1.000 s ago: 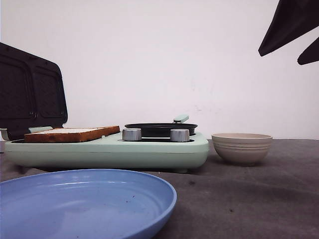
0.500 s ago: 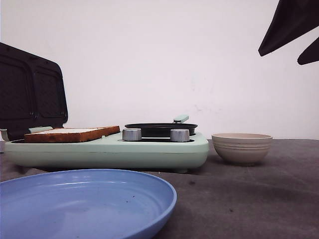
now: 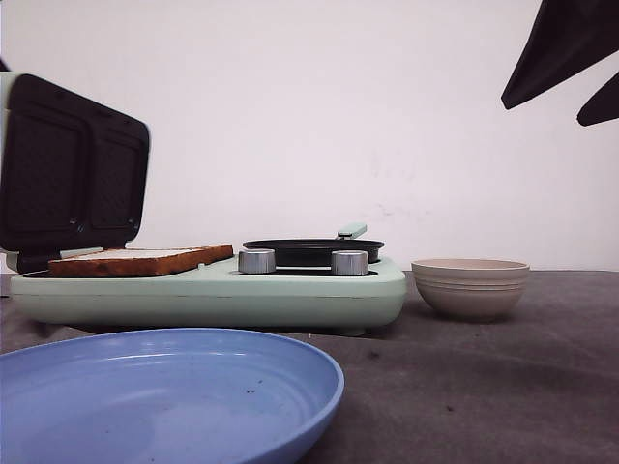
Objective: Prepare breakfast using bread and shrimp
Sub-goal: 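Grasp the sandwich-maker lid handle with the left gripper and swing it down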
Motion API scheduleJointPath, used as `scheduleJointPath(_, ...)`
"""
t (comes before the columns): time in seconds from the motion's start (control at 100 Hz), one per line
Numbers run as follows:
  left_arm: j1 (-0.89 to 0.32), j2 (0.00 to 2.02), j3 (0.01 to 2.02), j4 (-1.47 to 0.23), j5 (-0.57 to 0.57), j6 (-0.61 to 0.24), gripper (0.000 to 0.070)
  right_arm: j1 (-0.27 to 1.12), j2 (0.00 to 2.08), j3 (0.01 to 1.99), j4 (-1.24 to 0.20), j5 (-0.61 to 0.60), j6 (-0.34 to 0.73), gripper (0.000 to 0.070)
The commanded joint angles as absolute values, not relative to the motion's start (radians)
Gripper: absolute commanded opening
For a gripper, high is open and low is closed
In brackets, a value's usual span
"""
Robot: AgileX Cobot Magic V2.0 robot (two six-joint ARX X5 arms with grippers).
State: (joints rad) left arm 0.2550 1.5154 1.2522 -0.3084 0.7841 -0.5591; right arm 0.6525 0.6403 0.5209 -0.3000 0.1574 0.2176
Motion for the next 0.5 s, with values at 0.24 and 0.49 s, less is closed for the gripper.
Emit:
scheduleJointPath(0.24, 0.133, 1.546, 1.254, -0.356, 0.714, -0.43, 0.0004, 0.659, 0.645, 0.525, -0.293, 0.158, 0.229, 0.0466)
scheduleJointPath(0.49, 0.023, 1.546, 1.254, -0.434, 0.575, -0.329, 0.0004, 0.659, 0.645, 0.525, -0.293, 0.158, 0.233, 0.0466)
